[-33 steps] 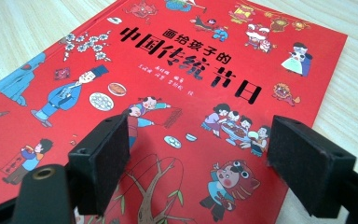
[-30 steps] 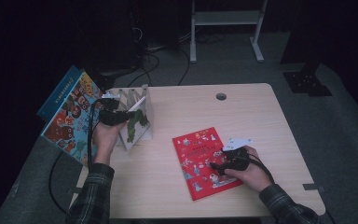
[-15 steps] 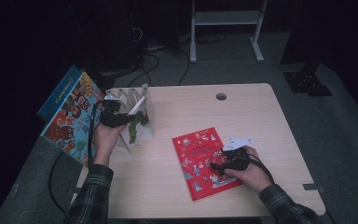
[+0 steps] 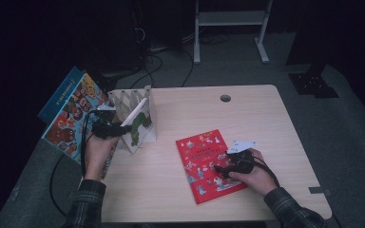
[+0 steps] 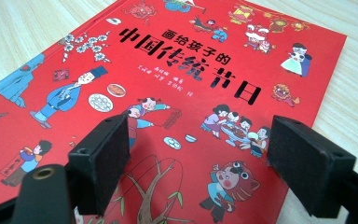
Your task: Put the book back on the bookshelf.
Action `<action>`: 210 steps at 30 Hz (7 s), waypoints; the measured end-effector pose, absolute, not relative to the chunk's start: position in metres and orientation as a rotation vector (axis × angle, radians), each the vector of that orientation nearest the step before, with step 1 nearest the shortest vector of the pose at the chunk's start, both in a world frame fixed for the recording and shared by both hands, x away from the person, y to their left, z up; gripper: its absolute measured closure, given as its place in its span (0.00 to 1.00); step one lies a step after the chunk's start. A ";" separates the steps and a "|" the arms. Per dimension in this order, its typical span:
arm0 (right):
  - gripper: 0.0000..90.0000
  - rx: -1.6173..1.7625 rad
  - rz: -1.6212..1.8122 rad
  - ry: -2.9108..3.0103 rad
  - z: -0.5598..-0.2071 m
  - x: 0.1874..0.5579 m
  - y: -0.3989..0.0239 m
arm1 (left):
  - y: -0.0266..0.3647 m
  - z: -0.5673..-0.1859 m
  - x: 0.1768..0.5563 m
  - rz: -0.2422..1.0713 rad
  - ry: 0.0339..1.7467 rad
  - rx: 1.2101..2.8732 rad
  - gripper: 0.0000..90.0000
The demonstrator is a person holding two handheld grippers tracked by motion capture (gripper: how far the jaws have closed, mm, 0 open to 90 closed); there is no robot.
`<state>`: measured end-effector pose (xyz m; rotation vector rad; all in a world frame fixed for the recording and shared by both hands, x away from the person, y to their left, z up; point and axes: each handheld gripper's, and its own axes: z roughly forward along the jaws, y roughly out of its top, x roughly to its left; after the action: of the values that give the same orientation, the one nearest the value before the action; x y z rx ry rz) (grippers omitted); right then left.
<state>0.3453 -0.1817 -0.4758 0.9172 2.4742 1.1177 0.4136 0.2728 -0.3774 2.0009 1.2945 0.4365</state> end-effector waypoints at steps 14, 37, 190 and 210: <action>0.22 0.920 1.120 2.472 -0.476 0.345 -0.182 | 0.281 -0.387 0.392 0.383 1.305 2.043 0.59; 0.22 0.918 1.121 2.472 -0.476 0.345 -0.182 | 0.281 -0.396 0.380 0.396 1.336 2.185 0.84; 0.41 1.191 1.194 2.524 -0.472 0.367 -0.230 | 0.074 -0.479 0.311 0.193 0.482 2.401 0.00; 0.50 1.233 1.204 2.534 -0.473 0.377 -0.230 | 0.092 -0.478 0.325 0.230 0.575 2.396 0.00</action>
<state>0.3768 -0.2303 -0.4730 1.2328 2.5338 1.2041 0.3245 0.0921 -0.4779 2.3955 0.5752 0.2299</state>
